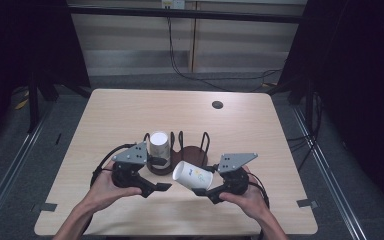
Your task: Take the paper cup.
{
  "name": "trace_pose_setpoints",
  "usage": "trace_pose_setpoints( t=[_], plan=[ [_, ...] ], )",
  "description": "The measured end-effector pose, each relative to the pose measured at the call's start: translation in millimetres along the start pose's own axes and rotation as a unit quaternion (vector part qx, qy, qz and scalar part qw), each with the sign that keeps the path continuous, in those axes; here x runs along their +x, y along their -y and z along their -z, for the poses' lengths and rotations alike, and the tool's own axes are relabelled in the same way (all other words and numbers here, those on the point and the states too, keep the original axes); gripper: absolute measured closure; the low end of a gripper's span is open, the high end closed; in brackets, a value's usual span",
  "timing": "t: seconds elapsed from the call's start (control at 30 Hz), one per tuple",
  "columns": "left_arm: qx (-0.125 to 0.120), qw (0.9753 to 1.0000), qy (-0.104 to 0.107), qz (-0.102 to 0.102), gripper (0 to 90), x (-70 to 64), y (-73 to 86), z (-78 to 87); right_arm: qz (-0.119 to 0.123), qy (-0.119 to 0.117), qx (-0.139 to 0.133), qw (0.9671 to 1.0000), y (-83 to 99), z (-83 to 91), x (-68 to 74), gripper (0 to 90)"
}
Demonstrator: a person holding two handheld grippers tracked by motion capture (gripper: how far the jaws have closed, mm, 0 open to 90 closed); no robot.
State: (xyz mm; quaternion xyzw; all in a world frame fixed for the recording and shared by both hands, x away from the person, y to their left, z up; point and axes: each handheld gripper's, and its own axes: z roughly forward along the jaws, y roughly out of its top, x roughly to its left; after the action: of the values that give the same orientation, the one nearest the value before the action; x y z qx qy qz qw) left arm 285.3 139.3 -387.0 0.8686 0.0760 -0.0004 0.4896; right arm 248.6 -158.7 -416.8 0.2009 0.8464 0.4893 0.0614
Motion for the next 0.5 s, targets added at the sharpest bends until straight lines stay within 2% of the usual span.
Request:
trace_pose_setpoints(
  t=[0.07, 0.13, 0.5],
  plan=[
    [0.011, 0.9999, 0.004, 0.012, 23.4, 1.3, 1.0, -1.7, -0.001, 0.001, 0.011, 0.9999, 1.1, -1.3, -0.2, 29.6],
    [0.018, 0.9997, 0.003, 0.016, 20.5, 1.8, 2.2, -4.2, 0.000, -0.004, 0.022, 0.9998, 2.8, -4.4, -0.2, 29.7],
    [0.063, 0.9979, 0.012, -0.002, 19.5, -2.1, 4.5, -13.8, 0.012, -0.016, 0.077, 0.9968, 5.1, -15.6, 1.8, 30.2]
  ],
)
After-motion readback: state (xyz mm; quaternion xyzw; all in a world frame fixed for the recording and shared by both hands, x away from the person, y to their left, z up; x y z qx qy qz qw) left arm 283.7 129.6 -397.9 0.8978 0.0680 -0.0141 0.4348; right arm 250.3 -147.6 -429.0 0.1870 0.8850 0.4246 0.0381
